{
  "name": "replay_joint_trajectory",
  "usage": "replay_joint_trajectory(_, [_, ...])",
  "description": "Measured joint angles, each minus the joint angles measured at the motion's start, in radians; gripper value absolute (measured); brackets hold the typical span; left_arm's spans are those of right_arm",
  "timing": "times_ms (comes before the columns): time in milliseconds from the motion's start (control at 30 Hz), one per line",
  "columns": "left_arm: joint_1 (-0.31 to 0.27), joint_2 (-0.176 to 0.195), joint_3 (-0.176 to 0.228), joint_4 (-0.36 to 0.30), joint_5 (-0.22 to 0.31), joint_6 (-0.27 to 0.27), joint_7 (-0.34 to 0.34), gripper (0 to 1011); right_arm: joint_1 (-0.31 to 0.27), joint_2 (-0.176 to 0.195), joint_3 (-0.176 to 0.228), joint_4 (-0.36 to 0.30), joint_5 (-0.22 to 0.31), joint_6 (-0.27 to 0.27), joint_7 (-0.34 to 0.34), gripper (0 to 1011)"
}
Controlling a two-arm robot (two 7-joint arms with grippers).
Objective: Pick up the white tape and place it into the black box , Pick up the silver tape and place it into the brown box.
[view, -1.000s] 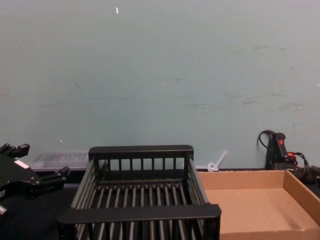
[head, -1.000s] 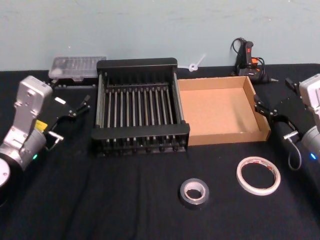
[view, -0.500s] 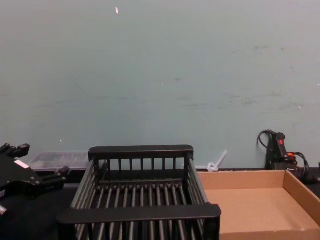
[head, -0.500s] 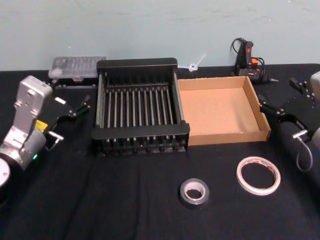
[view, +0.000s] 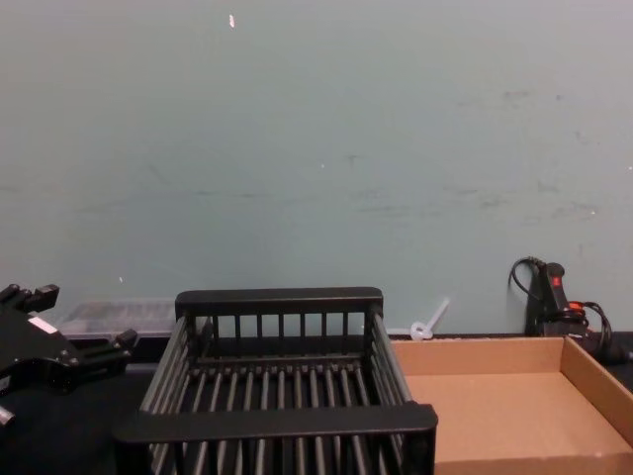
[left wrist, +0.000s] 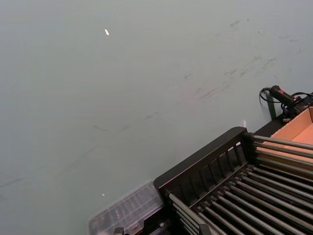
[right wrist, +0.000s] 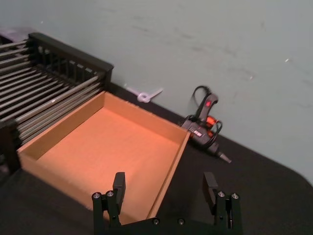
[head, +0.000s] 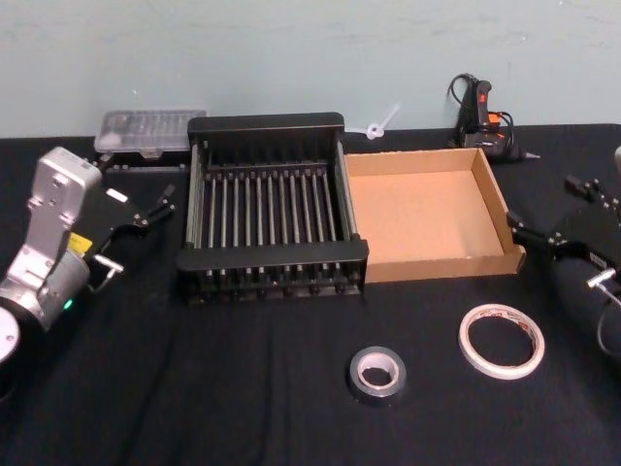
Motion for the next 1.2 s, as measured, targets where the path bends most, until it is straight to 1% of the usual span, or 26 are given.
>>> replay_joint_trajectory(200, [0.0, 0.0, 0.0, 0.0, 0.0, 0.0, 0.0, 1001, -0.039, 0.016, 0.021, -0.035, 0.021, 0.044, 0.037, 1002])
replay_joint_trajectory(367, [0.0, 0.0, 0.0, 0.0, 0.0, 0.0, 0.0, 1001, -0.068, 0.021, 0.041, -0.058, 0.038, 0.073, 0.061, 1002])
replay_joint_trajectory(500, [0.0, 0.0, 0.0, 0.0, 0.0, 0.0, 0.0, 1001, -0.086, 0.024, 0.05, -0.065, 0.045, 0.089, 0.079, 1002])
replay_joint_trajectory(700, [0.0, 0.0, 0.0, 0.0, 0.0, 0.0, 0.0, 1001, -0.104, 0.025, 0.059, -0.069, 0.05, 0.111, 0.103, 1002])
replay_joint_trajectory(933, [0.0, 0.0, 0.0, 0.0, 0.0, 0.0, 0.0, 1001, -0.124, 0.018, 0.065, -0.066, 0.062, 0.161, 0.136, 1002])
replay_joint_trajectory(1200, [0.0, 0.0, 0.0, 0.0, 0.0, 0.0, 0.0, 1002, -0.126, 0.003, 0.064, -0.045, 0.05, 0.19, 0.15, 1003])
